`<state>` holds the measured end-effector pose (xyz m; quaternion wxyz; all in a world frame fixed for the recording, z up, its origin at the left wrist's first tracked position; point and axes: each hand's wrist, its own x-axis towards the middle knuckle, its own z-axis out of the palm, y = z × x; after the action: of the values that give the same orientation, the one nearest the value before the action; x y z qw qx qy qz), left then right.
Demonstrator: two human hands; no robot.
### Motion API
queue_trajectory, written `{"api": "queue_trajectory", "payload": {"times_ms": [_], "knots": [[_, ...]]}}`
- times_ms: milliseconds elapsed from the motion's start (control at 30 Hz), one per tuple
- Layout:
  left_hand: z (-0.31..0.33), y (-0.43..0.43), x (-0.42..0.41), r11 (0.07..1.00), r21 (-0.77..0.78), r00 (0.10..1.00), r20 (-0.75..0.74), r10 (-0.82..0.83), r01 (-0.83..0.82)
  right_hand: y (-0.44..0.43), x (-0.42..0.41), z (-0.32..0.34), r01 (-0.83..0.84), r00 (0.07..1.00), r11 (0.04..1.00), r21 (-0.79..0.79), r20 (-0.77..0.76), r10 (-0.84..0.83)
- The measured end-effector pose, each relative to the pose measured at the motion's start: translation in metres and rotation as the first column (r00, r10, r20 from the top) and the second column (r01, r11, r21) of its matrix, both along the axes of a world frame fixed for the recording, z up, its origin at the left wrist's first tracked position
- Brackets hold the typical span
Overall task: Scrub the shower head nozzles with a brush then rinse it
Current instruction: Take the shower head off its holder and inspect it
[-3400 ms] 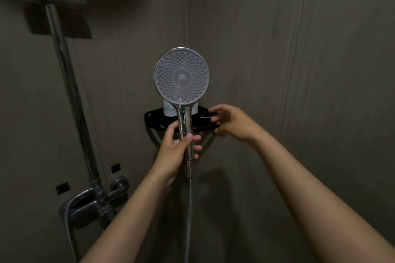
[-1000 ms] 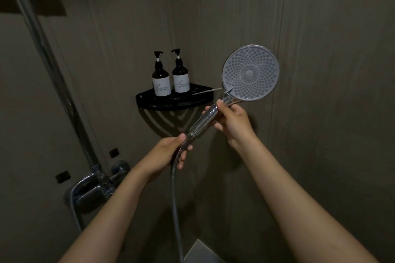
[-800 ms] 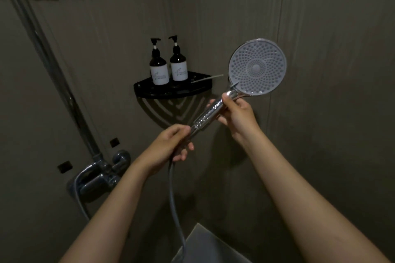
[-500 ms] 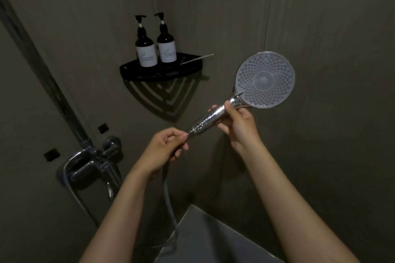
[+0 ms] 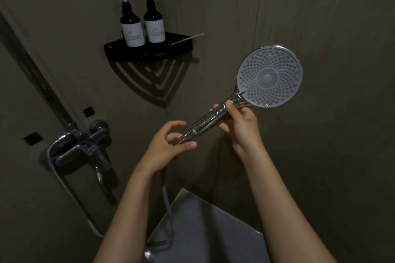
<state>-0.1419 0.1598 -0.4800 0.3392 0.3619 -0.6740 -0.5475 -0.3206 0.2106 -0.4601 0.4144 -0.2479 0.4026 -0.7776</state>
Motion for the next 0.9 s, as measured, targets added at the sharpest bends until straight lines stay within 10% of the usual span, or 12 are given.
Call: {"api": "queue_trajectory", "payload": {"times_ms": [900], "knots": [[0.004, 0.019, 0.001, 0.990, -0.142, 0.998, -0.054, 0.011, -0.019, 0.002, 0.005, 0.000, -0.060, 0.993, 0.998, 0.019, 0.101, 0.058]]}}
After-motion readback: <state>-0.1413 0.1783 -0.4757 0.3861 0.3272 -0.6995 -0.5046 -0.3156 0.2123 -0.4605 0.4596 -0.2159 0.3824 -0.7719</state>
